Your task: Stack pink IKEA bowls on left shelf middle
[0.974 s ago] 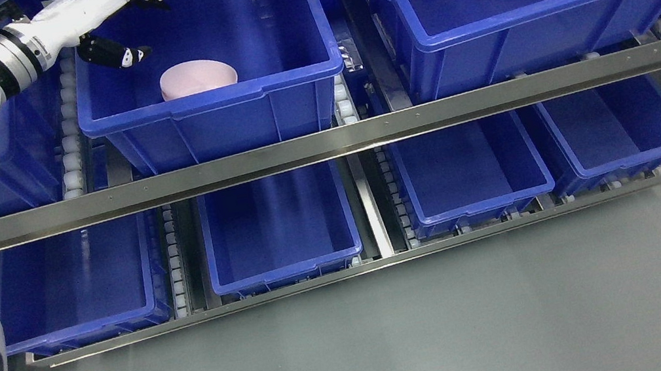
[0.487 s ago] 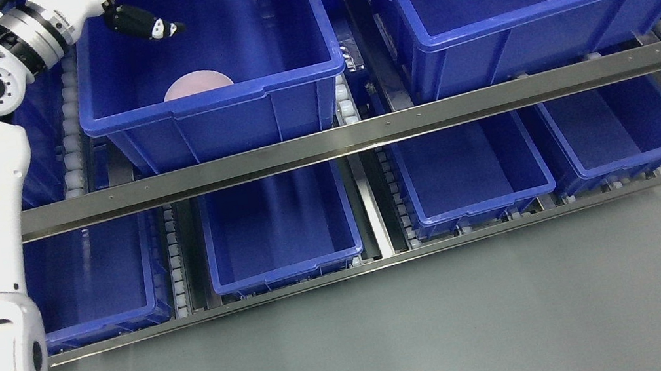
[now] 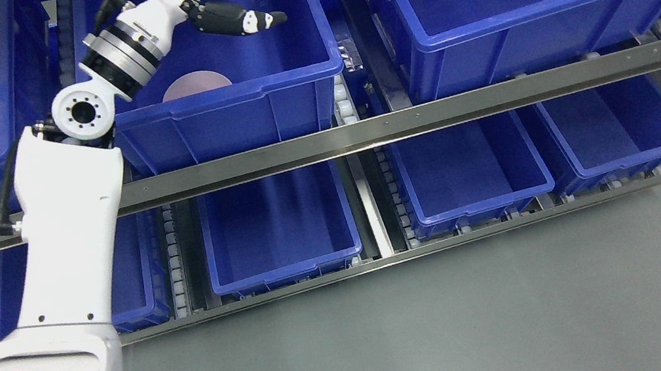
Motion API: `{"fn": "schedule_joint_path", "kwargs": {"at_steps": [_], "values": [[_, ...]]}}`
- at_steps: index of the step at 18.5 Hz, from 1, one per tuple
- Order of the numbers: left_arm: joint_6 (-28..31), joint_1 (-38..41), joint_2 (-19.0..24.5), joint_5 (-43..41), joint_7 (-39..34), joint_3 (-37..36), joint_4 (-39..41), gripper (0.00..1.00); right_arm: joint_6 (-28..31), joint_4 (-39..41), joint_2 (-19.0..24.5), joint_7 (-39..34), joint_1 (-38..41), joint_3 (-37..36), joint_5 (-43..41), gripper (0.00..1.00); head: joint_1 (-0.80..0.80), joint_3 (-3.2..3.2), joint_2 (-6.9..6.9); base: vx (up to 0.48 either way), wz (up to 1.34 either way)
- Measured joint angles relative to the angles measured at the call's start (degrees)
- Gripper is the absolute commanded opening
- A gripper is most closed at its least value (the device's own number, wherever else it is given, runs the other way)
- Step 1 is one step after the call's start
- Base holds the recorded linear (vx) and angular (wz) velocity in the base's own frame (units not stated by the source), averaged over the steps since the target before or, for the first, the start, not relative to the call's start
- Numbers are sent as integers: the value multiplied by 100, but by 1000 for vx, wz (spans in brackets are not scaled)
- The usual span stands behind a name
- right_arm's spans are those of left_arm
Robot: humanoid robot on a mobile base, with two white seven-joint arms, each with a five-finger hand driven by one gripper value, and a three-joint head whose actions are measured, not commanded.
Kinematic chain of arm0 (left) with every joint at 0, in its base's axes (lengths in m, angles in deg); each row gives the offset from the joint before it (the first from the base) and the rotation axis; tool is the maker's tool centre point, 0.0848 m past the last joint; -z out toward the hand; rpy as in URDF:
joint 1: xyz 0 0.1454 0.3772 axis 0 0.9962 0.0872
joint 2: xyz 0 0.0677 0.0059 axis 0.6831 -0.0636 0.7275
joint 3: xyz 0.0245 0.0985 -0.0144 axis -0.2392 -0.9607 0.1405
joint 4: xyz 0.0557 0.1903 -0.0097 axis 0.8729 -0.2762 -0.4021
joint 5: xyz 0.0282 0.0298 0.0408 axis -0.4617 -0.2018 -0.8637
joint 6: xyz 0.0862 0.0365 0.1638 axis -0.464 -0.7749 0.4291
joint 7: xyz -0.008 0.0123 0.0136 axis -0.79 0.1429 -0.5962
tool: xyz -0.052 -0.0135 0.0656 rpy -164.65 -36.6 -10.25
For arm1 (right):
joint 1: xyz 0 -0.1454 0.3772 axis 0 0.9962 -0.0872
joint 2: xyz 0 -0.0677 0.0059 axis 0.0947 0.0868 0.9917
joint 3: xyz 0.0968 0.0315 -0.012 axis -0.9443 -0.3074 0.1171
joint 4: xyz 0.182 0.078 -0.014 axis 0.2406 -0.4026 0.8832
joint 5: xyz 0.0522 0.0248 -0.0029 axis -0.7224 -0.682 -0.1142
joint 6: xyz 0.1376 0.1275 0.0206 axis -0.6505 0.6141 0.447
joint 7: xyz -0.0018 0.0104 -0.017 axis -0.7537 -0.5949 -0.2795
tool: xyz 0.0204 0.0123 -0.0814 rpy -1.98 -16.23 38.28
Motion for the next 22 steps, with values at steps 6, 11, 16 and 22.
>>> {"fn": "schedule_joint_path", "kwargs": {"at_steps": [6, 11, 16, 22], "values": [[24, 1012, -231, 365, -365, -1142, 700, 99, 17, 0, 0, 0, 0, 0, -1, 100, 0, 0, 0, 0, 0], [-250, 1922, -344, 455, -392, -1892, 1123, 100, 7, 0, 0, 0, 0, 0, -1, 100, 0, 0, 0, 0, 0], [-542, 2733, -411, 487, -728, -2107, 1402, 100, -5, 0, 0, 0, 0, 0, -1, 100, 0, 0, 0, 0, 0], [-763, 3925, -458, 632, -2415, -1562, 1741, 100, -8, 0, 0, 0, 0, 0, -1, 100, 0, 0, 0, 0, 0]]}}
